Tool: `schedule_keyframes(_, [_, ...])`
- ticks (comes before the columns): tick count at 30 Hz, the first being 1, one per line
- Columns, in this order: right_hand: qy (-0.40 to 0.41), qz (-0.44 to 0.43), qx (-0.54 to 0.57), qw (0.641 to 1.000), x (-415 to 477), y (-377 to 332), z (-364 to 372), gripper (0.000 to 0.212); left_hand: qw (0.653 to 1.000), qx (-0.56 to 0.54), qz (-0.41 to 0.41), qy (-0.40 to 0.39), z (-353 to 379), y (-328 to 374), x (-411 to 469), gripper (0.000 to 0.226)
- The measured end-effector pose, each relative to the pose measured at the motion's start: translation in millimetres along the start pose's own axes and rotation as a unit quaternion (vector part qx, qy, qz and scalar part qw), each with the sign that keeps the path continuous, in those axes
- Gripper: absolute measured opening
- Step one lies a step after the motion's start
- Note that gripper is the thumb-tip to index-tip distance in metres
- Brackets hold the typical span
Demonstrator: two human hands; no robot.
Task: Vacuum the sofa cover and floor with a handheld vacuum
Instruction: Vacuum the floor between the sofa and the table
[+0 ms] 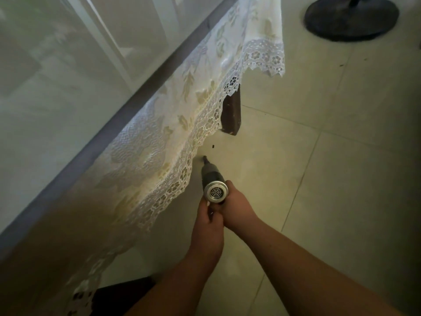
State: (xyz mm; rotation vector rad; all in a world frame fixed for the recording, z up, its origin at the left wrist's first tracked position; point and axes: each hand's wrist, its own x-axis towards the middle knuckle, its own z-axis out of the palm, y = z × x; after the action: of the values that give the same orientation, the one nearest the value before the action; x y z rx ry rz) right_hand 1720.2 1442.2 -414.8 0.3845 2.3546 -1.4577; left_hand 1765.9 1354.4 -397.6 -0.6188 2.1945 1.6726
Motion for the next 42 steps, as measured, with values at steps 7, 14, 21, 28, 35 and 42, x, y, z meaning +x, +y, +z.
schedule_keyframes(7, [0.024, 0.005, 0.031, 0.999, 4.3, 10.2, 4.2, 0.036, 1.0, 0.011, 0.008, 0.004, 2.5, -6.0, 0.2, 0.061])
schedule_keyframes(14, [0.046, 0.007, 0.046, 0.998, 28.3, -5.8, -4.3, 0.033, 1.0, 0.005, 0.003, -0.025, 4.5, 18.6, 25.5, 0.06])
schedule_keyframes(21, [0.056, 0.022, 0.065, 0.996, 31.9, -4.2, -5.9, 0.032, 0.999, 0.013, 0.011, -0.029, 5.3, 19.0, 26.3, 0.061])
schedule_keyframes(28, [0.073, 0.015, 0.079, 0.994, 21.3, 3.4, -12.3, 0.033, 0.999, 0.031, 0.026, -0.03, 14.2, 17.3, 17.1, 0.058])
schedule_keyframes(35, [0.186, 0.076, 0.147, 0.968, -24.8, 50.8, -65.5, 0.029, 0.984, 0.099, 0.055, -0.134, 65.9, 33.4, -23.3, 0.04])
schedule_keyframes(42, [0.293, 0.124, 0.185, 0.93, -62.3, 101.7, -131.3, 0.027, 0.957, 0.162, 0.099, -0.222, 142.3, 41.4, -58.6, 0.044])
